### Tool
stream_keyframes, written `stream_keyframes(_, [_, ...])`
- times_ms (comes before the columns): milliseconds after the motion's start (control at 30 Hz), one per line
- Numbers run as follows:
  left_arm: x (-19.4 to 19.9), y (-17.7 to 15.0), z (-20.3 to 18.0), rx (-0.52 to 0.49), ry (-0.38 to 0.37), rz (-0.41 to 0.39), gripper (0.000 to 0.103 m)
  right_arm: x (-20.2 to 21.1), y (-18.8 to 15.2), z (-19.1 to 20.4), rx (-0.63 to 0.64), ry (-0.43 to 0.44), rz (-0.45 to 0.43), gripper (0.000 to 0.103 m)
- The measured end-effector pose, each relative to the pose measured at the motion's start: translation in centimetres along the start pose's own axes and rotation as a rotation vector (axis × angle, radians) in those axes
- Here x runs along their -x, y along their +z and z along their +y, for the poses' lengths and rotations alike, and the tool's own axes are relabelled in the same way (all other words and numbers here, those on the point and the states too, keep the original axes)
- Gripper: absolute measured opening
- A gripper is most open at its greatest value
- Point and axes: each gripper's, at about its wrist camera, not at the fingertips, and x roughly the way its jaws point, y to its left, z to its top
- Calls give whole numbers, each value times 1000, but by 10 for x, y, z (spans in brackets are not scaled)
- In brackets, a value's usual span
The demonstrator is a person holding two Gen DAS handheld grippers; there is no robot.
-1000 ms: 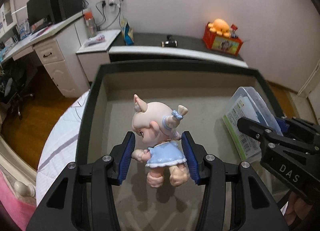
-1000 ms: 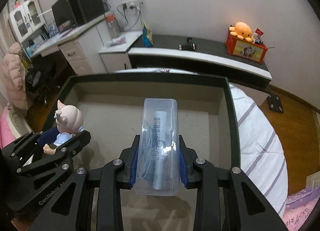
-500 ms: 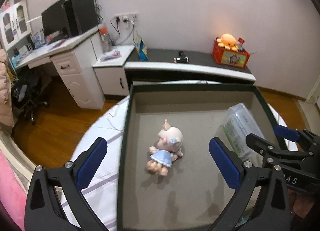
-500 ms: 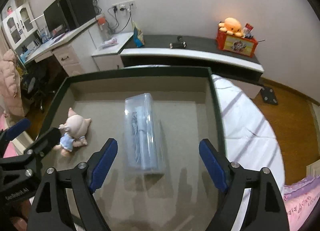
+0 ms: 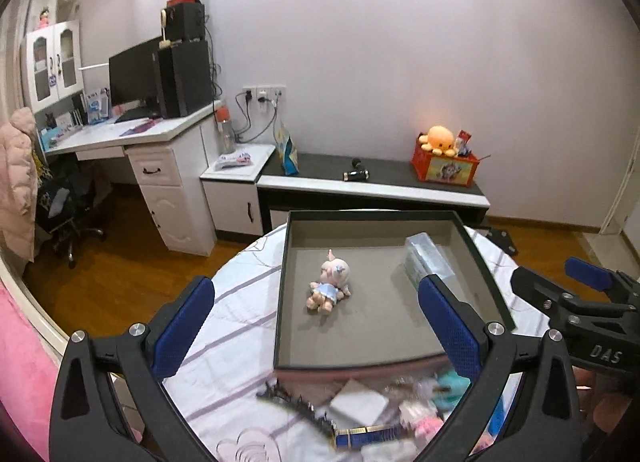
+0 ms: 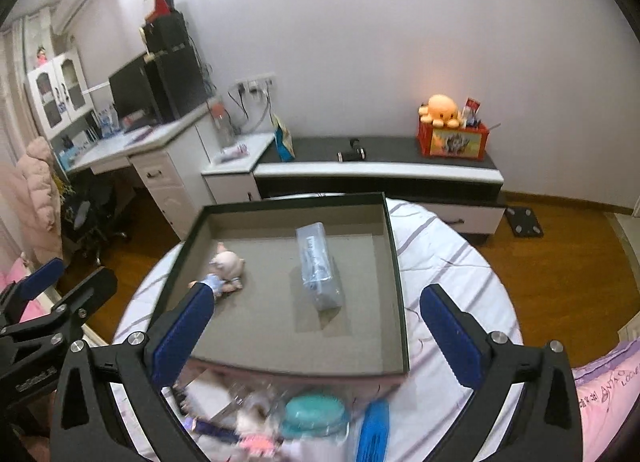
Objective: Organize rigid objects
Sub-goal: 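Withdraw both grippers from the tray back over the bed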
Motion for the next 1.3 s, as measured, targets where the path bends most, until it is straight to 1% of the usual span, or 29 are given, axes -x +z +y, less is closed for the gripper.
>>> stream_keyframes(300, [66,-25,5,8,3,-57,103,74,-33,9,-1,13,-97,103])
stream_keyframes(433, [93,-39,4,9,0,-78,103,99,-51,11,-4,14,-133,103])
stream_keyframes(533, [110,-52,1,4,4,-91,103,117,-70,15,5,-1,-163,103])
stream_keyframes(667, [128,-72,1,18,2,-95,103,135,-94,21,13,-9,-181,103])
stream_keyframes(833, [146,-97,0,41,2,-98,103,153,-121,27,16,-24,-203,103])
stream_keyframes(1000, [151,-116,0,46,6,-72,103,166,-143,35,48,-36,-204,103])
stream_keyframes(1100, [153,-125,4,58,-7,-58,103,167,-152,35,48,-32,-192,103])
stream_keyframes(1300, [150,-134,7,62,1,-39,103,164,-161,29,44,-39,-169,103])
